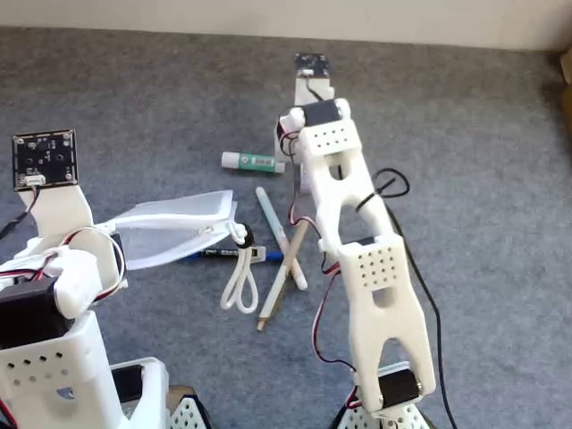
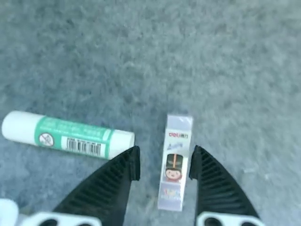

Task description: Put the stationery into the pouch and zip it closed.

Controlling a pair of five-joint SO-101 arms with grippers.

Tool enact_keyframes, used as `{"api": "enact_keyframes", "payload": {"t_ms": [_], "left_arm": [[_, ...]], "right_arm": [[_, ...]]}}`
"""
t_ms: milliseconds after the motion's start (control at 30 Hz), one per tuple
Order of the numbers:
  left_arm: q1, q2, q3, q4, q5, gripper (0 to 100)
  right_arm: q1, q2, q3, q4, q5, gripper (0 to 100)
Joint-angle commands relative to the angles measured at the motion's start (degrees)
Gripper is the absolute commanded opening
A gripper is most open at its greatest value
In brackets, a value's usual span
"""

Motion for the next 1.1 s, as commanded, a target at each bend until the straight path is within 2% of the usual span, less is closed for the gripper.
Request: {"api": "enact_keyframes", "payload": {"t_ms": [0, 567, 767, 900, 1067], "left_arm": [[-1.1, 0.8, 0.1, 0.3, -0.6, 1], [-1.0, 0.8, 0.0, 0.4, -0.6, 1], [-1.0, 0.8, 0.0, 0.4, -0.6, 1], [-1.0, 0.8, 0.0, 0.4, -0.6, 1], [-1.0, 0.8, 0.0, 0.4, -0.6, 1]], "right_arm": [[0.7, -0.5, -4.2, -0.3, -0.6, 16.0], [2.8, 5.4, -4.2, -3.1, 0.3, 15.6], [2.7, 6.4, -4.3, -2.7, 4.7, 0.0], [2.4, 6.4, -4.9, 1.0, 7.0, 0.5], [2.4, 6.4, -13.1, 10.0, 9.6, 0.5]]}}
